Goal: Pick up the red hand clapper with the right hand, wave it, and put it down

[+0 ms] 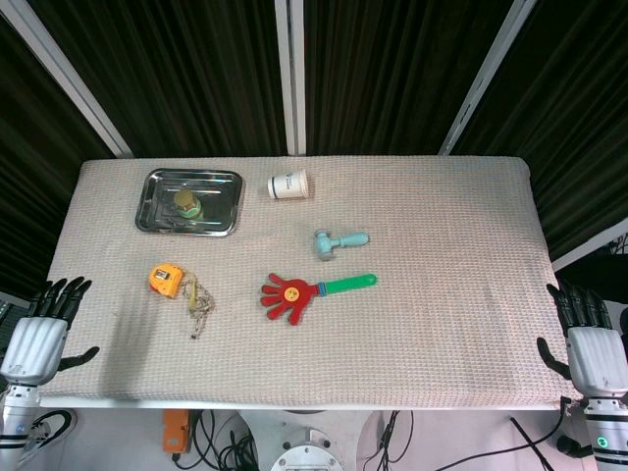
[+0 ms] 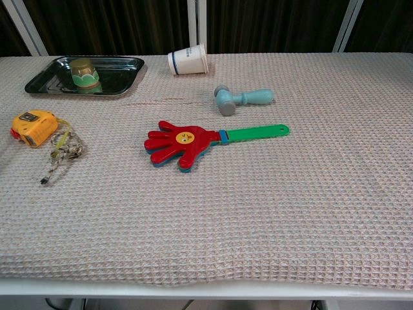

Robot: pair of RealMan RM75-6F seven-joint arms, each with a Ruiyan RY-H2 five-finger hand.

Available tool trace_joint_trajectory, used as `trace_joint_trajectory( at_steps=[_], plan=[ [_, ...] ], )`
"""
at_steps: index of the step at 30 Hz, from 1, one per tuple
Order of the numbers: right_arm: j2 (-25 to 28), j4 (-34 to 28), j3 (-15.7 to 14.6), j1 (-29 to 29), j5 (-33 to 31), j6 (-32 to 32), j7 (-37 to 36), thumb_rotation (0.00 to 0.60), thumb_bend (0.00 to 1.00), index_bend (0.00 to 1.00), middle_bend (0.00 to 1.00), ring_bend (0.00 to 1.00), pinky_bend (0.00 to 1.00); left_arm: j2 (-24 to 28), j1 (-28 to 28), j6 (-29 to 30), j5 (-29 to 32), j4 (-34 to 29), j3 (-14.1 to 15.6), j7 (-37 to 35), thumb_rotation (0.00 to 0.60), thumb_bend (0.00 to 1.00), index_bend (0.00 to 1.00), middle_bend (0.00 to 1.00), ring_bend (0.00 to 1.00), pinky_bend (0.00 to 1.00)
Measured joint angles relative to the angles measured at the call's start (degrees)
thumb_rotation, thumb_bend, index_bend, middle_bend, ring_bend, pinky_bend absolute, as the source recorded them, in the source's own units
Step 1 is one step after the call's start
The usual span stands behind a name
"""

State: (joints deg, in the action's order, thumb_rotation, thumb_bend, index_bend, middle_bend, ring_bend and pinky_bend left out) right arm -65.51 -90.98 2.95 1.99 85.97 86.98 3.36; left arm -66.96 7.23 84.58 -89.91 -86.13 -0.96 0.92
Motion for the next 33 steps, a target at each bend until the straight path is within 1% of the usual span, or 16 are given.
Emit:
trace_joint_trajectory(
  at_steps=[12, 18, 27, 33],
  plan=[
    [0.26, 0.03, -0.65, 0.24, 1.34, -0.68, -0.57, 0.600, 0.29, 0.00, 0.00, 0.00, 0.00, 0.73, -0.22, 0.73, -0.36, -1.46, 0.21, 1.01, 0.600, 0.09, 0.02, 0.04, 0.00, 0.00],
    [0.69, -1.03, -0.86, 1.41, 1.63, -2.92, 0.00, 0.600, 0.29, 0.00, 0.00, 0.00, 0.00, 0.67, -0.19, 0.48, -0.21, -1.18, 0.28, 0.88, 0.600, 0.09, 0.03, 0.04, 0.00, 0.00],
    [1.12, -5.10, 0.16, 6.80, 1.22, -10.61, 5.23, 0.600, 0.29, 0.00, 0.00, 0.00, 0.00, 0.02, 0.09, -0.06, -0.05, 0.15, 0.31, -0.23, 0.600, 0.09, 0.03, 0.04, 0.00, 0.00],
    [-0.40, -8.14, 1.93, 12.44, -1.64, -18.56, 10.73, 0.600, 0.28, 0.00, 0.00, 0.00, 0.00, -0.27, 0.12, -0.04, 0.21, 0.77, 0.19, -0.60, 0.600, 0.09, 0.03, 0.04, 0.00, 0.00]
  ],
)
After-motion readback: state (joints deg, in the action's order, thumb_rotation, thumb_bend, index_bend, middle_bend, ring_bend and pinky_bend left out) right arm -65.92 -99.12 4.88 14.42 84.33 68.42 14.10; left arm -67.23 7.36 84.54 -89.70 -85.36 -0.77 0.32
